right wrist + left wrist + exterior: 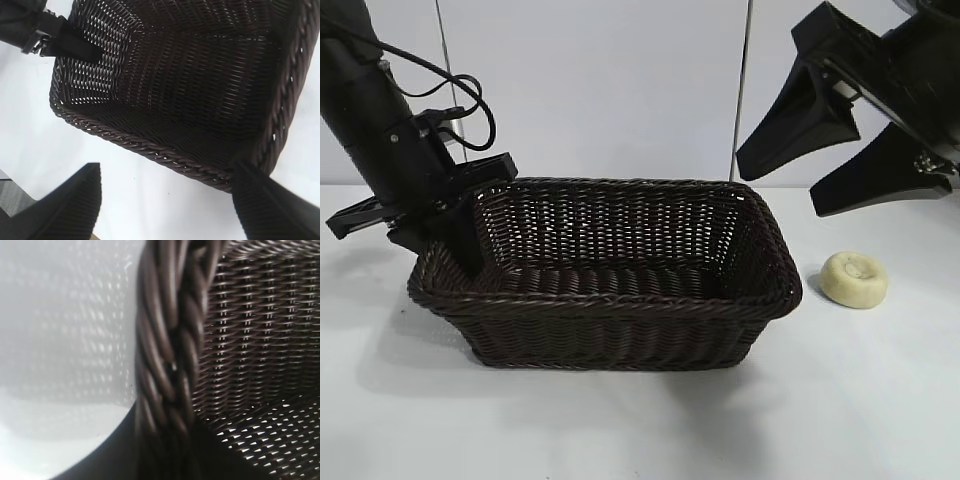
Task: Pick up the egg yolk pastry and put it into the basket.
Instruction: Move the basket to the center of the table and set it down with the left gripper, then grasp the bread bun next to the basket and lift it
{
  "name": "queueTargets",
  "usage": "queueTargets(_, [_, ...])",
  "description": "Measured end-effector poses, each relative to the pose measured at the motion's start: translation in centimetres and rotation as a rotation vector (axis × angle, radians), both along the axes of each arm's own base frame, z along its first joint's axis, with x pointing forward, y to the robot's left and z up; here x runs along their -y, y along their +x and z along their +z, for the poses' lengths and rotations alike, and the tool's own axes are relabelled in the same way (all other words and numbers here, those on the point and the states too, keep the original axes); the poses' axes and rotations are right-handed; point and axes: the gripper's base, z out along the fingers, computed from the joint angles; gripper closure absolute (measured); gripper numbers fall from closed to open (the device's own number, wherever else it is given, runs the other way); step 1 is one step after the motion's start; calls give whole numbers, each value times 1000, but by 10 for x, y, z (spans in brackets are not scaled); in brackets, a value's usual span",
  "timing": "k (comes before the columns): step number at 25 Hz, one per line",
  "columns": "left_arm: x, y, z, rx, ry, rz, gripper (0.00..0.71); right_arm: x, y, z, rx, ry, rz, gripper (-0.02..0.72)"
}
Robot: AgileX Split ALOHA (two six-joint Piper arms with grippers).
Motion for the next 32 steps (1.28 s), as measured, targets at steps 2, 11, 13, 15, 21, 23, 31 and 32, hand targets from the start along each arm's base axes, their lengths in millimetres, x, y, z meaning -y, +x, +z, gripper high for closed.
queueTargets(2, [0,-1,16,15,2,-21,149,0,0,0,0,0,0,175])
queueTargets(11, [-20,-8,83,177,182,-68,136,0,0,0,0,0,0,175])
queueTargets(13, [-24,-8,78,157,237,-79,136,0,0,0,0,0,0,175])
queueTargets(15, [-31,-5,72,148,285,-82,136,0,0,0,0,0,0,175])
queueTargets(21, [-72,2,67,99,332,13,136,0,0,0,0,0,0,175])
queueTargets(23, [-90,3,66,75,339,54,136,0,0,0,0,0,0,175])
queueTargets(31, [-106,-1,71,56,343,90,139,0,0,0,0,0,0,175])
queueTargets(32, [-105,-4,75,64,342,89,139,0,0,0,0,0,0,175])
